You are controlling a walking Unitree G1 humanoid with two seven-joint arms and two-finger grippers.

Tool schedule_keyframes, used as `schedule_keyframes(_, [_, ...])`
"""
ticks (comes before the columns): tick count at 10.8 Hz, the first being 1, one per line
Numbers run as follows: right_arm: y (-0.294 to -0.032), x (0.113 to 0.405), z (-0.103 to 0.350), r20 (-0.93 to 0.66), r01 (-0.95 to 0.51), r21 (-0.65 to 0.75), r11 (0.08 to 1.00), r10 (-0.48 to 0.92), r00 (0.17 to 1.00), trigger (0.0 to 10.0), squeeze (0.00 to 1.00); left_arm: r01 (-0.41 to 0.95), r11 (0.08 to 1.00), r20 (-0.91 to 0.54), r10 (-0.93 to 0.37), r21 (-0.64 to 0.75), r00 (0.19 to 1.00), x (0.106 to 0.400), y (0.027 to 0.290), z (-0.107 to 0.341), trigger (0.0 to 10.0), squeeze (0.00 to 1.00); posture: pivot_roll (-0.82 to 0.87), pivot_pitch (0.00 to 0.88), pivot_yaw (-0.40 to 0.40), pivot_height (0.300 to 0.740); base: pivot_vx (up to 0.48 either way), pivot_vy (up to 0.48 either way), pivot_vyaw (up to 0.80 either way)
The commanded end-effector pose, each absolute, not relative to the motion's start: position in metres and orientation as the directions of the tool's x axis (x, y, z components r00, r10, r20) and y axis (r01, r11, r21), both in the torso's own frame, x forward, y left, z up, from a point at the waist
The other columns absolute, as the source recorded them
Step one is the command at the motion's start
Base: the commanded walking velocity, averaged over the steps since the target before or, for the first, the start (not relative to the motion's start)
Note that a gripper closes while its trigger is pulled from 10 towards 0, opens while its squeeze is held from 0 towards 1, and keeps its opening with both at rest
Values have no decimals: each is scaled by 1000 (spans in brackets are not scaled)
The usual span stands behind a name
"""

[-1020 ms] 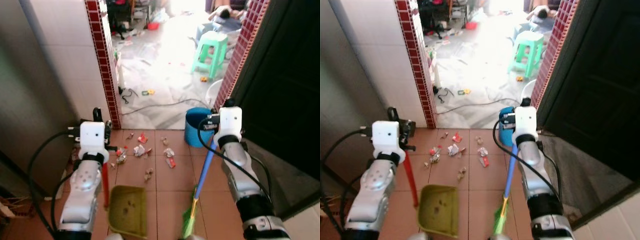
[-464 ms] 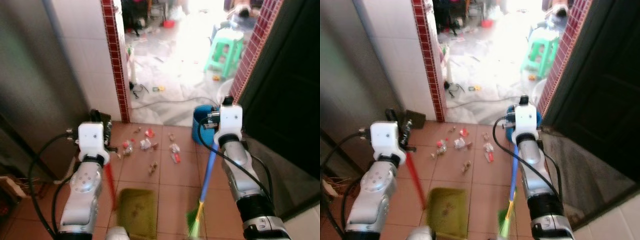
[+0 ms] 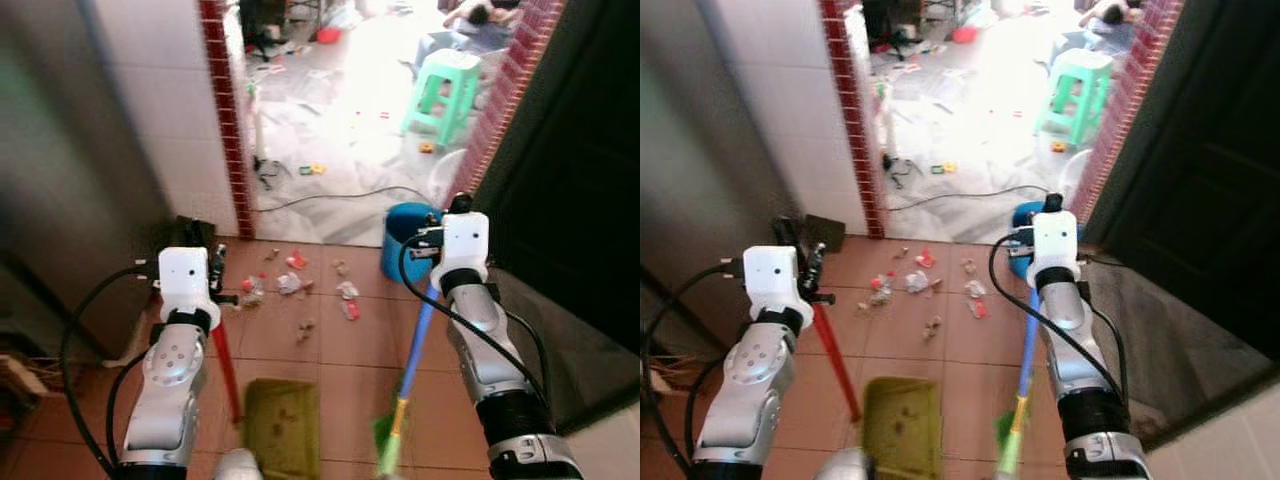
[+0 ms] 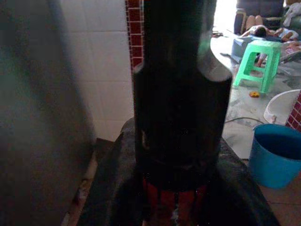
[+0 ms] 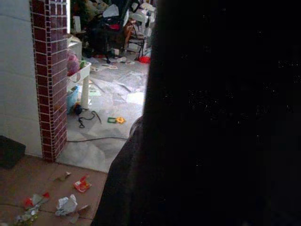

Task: Sweep floor

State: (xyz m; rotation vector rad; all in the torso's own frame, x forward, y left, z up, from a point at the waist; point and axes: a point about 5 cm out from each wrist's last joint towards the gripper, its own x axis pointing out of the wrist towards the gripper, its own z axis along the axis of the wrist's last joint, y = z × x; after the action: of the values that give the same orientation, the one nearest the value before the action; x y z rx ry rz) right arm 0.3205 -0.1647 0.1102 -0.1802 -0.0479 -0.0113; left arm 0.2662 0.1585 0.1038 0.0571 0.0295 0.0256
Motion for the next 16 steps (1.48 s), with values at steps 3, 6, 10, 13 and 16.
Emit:
schedule_keyframes(3, [-163, 322, 122, 95, 24, -170, 985, -8, 995, 10000, 0, -17, 995, 25, 14, 100, 1000, 271, 160, 118, 10000, 0, -41, 0, 0, 740, 0, 235, 0])
schedule_keyframes(6, [-162, 325, 126, 103, 32, -179, 983, -13, 995, 10000, 0, 18, 993, 46, -23, 117, 999, 277, 155, 125, 10000, 0, -7, 1, -30, 740, 0, 0, 0])
schedule_keyframes(10, [-161, 323, 129, 114, 39, -191, 981, -17, 993, 10000, 0, 79, 994, 50, -83, 75, 995, 274, 154, 127, 10000, 0, -19, 6, -7, 740, 0, 0, 0])
schedule_keyframes(13, [-164, 322, 128, 112, 50, -194, 980, -28, 993, 10000, 0, 91, 994, 39, -94, 65, 995, 272, 152, 125, 10000, 0, -22, 6, -3, 740, 0, 0, 0])
schedule_keyframes(16, [-159, 321, 128, 112, 9, -170, 985, 11, 994, 10000, 0, 68, 996, 39, -71, 65, 997, 272, 158, 122, 10000, 0, -23, 12, -10, 740, 0, 0, 0])
